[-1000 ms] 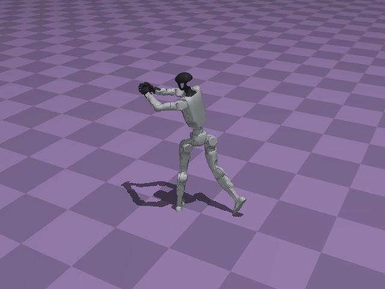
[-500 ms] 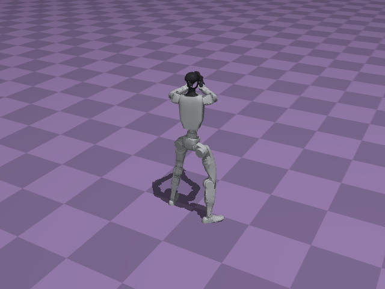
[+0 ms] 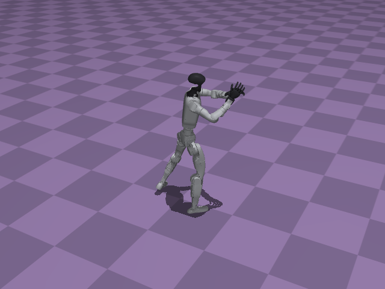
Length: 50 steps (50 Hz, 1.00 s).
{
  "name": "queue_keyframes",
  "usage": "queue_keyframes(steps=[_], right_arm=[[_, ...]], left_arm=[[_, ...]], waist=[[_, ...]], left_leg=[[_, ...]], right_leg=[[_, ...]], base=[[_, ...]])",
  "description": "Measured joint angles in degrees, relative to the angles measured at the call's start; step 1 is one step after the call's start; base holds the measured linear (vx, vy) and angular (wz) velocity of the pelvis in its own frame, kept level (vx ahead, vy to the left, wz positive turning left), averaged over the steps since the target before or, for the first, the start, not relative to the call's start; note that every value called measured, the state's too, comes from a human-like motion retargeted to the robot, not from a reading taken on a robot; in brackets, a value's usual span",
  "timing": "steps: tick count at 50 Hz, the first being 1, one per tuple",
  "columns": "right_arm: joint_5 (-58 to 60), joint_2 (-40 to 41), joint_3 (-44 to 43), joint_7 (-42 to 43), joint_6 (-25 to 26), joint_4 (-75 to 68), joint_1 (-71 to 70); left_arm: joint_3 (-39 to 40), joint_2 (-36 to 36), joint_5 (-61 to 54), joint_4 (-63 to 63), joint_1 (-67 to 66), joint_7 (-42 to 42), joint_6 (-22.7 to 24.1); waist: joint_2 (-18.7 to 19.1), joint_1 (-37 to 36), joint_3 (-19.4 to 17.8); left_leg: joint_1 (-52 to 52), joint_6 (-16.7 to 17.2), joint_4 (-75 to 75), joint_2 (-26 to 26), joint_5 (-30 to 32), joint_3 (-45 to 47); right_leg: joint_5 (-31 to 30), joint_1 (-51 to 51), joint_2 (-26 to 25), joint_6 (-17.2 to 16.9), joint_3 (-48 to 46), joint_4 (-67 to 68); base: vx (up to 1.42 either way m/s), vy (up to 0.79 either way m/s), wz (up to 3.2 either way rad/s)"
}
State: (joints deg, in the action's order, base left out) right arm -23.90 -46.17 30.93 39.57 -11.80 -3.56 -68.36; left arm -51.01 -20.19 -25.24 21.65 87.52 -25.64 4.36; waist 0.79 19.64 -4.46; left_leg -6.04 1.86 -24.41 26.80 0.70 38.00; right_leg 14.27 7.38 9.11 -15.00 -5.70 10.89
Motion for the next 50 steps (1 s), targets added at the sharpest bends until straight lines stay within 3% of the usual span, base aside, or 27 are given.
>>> queue_keyframes(steps=[7, 18, 33, 42, 50], right_arm=[[5.2, -8.3, -8.9, 3.0, -1.8, 9.0, 0.8], [6.8, -17.8, -21.9, 5.2, -4.3, 20.0, 6.6], [12.4, -21.8, -29.4, 7.6, -3.8, 25.8, 11.0], [19.4, -19.7, -32.4, 12.6, -2.0, 26.1, 11.2], [21.0, -12.6, -35.9, 16.2, -1.0, 23.7, 14.8]], left_arm=[[0.5, 3.6, 8.2, -2.9, 9.4, -4.4, 0.4], [0.1, 9.5, 14.4, -5.2, 20.1, -7.1, -0.4], [0.3, 12.3, 17.4, -7.0, 23.6, -9.3, 0.7], [-0.2, 12.0, 23.4, -6.7, 27.6, -10.2, 0.1], [-0.6, 12.7, 27.1, -4.8, 28.0, -4.9, -0.8]], waist=[[3.0, 2.7, 0.4], [6.9, 5.6, 2.7], [10.5, 9.1, 2.6], [11.2, 11.1, -0.2], [12.1, 12.7, -1.3]], left_leg=[[0.4, 1.0, -5.9, -1.7, 7.3, -12.5], [0.7, 6.1, -5.1, -11.1, 18.3, -37.2], [0.2, 11.1, -5.0, -16.9, 23.0, -47.3], [0.0, 10.3, -4.8, -16.1, 18.4, -42.3], [-1.3, 5.1, -1.9, -11.4, 5.0, -23.2]], right_leg=[[-3.1, -2.7, -1.9, 0.0, 8.9, -6.0], [-4.6, -3.4, -2.2, 0.7, 17.9, -9.4], [-3.5, -1.9, -2.1, 1.3, 23.2, -7.8], [-4.6, -1.0, -1.2, 0.5, 23.3, -9.6], [-5.8, -0.3, 1.3, 0.0, 17.3, -11.2]], base=[[0.13, -0.05, -1.22], [0.1, 0.01, -0.72], [0.04, 0.01, -0.25], [-0.04, 0.04, 0.01], [-0.13, 0.11, 0.63]])
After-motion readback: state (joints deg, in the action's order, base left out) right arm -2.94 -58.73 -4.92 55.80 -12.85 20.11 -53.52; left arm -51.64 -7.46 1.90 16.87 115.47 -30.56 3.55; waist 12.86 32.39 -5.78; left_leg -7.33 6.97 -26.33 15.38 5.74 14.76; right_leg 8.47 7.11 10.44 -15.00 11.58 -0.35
